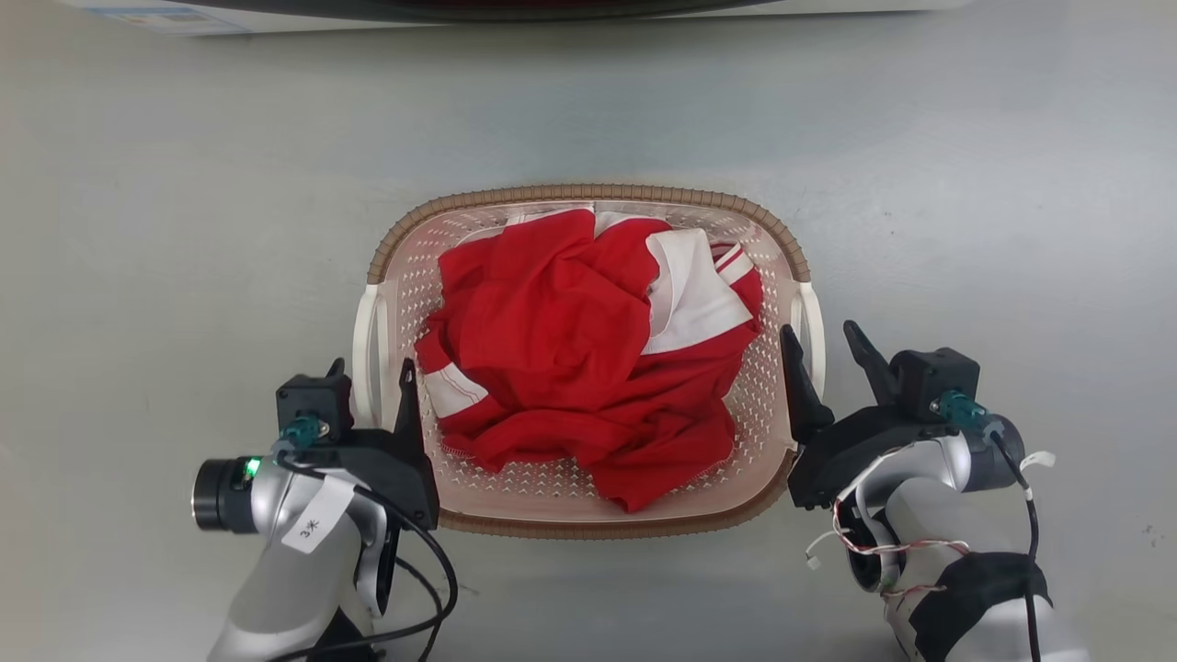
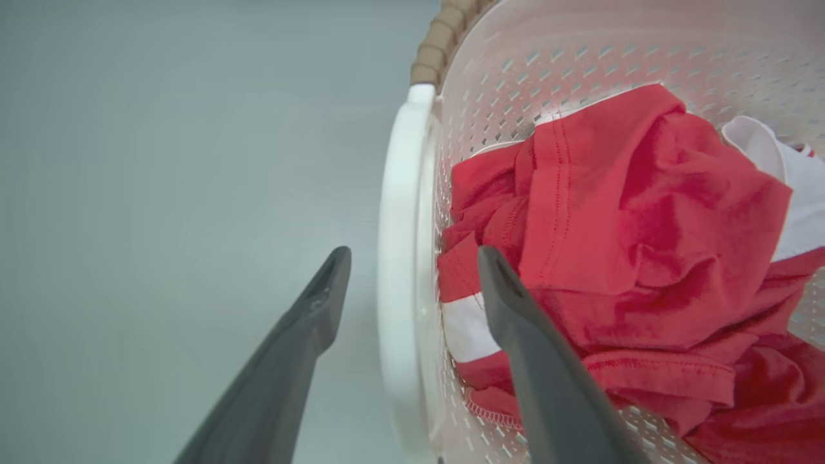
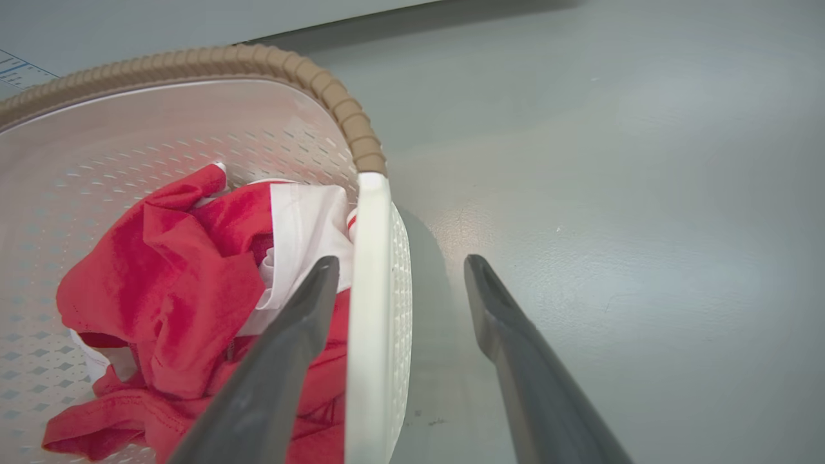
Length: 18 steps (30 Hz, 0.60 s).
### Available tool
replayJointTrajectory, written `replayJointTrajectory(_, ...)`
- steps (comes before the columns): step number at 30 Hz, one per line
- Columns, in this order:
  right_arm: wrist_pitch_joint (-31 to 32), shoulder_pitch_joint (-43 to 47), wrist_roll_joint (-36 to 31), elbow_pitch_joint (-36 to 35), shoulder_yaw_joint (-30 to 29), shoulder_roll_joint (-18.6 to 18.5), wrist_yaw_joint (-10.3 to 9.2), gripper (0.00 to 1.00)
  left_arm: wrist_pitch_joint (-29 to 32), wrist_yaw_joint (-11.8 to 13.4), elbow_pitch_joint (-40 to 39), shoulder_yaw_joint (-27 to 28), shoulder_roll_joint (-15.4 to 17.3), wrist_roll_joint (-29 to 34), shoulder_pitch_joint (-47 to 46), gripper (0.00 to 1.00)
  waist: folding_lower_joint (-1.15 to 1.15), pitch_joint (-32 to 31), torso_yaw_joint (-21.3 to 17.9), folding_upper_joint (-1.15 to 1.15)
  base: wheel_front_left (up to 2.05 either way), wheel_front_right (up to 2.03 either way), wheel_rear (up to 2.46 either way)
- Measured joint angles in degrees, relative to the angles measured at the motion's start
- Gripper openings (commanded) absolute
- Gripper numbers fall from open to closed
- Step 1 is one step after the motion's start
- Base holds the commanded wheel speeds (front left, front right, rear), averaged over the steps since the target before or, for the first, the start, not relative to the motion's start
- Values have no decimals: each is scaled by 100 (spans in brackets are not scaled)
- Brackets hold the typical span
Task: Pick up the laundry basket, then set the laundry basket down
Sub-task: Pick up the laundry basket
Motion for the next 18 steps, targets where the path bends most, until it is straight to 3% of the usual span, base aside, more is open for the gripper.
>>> replayJointTrajectory(11, 0, -271, 81, 257, 165, -2, -7, 100, 20, -7, 167, -281, -4, -231, -311, 100, 0, 206, 18, -1, 0, 0, 0)
replayJointTrajectory(12, 0, -280, 96, 276, 188, -2, -5, 96, 20, -7, 183, -300, -4, -288, -323, 100, 0, 220, 20, -1, 0, 0, 0)
replayJointTrajectory(13, 0, -280, 118, 293, 210, -3, -5, 85, 20, -8, 204, -319, -4, -319, -331, 100, 0, 228, 23, -1, 0, 0, 0)
replayJointTrajectory(14, 0, -280, 125, 305, 231, -3, -5, 73, 20, -9, 222, -343, -4, -342, -337, 100, 0, 235, 26, 0, 0, 0, 0)
replayJointTrajectory(15, 0, -283, 127, 314, 250, -3, -5, 50, 21, -30, 245, -369, -4, -356, -354, 100, 0, 242, 28, -1, 0, 0, 0)
replayJointTrajectory(16, 0, -289, 140, 325, 274, -3, -5, 44, 21, -48, 269, -399, -3, -369, -380, 100, 0, 248, 30, -1, 0, 0, 0)
replayJointTrajectory(17, 0, -306, 165, 343, 297, -3, -5, 35, 21, -49, 279, -425, -4, -402, -405, 81, 0, 254, 31, -1, 0, 0, 0)
replayJointTrajectory(18, 0, -326, 183, 352, 322, -3, 3, 23, 22, -49, 290, -449, -4, -422, -422, 42, 0, 259, 33, 0, 0, 0, 0)
